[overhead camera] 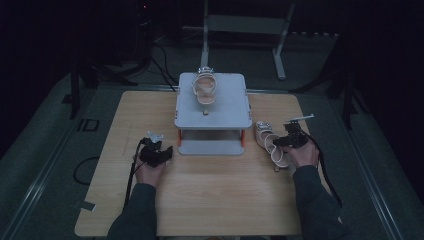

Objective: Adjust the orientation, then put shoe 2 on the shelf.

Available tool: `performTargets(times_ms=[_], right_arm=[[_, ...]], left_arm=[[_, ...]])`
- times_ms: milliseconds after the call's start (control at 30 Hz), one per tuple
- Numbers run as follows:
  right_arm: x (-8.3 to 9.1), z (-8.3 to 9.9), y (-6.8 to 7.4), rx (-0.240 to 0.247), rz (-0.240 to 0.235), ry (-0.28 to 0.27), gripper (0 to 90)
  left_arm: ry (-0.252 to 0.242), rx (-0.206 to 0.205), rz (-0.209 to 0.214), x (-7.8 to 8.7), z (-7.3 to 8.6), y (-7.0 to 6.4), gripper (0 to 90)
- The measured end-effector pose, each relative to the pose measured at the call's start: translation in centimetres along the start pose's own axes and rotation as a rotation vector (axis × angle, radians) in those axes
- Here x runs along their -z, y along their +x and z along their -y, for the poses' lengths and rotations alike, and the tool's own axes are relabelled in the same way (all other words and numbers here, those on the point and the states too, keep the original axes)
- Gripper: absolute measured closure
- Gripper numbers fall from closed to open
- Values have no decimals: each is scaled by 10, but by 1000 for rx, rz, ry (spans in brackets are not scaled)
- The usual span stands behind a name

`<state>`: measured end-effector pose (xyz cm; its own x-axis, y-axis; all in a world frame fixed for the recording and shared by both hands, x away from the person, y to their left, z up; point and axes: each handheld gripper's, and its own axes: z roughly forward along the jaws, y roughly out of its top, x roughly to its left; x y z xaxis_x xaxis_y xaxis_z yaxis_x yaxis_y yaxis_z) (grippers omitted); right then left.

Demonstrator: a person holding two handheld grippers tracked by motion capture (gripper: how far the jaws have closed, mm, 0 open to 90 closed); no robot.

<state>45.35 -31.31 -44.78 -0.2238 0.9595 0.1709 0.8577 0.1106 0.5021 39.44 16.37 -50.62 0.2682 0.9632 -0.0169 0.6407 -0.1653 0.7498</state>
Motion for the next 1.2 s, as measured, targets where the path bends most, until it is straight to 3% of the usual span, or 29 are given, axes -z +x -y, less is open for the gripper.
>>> performTargets(times_ms=[267,567,933,1200], right_arm=[[0,-4,-7,-45,1,37,793],[0,-7,-3,-29,36,56,833],[-1,-9,-3,-35,43,64,856],[0,-7,-9,-122,11,55,863]], left_arm=[[-1,1,1,0,0,0,456],[0,0,3,0,0,0,453],[1,-4,-1,0,0,0,452],[1,-5,-1,0,0,0,452]])
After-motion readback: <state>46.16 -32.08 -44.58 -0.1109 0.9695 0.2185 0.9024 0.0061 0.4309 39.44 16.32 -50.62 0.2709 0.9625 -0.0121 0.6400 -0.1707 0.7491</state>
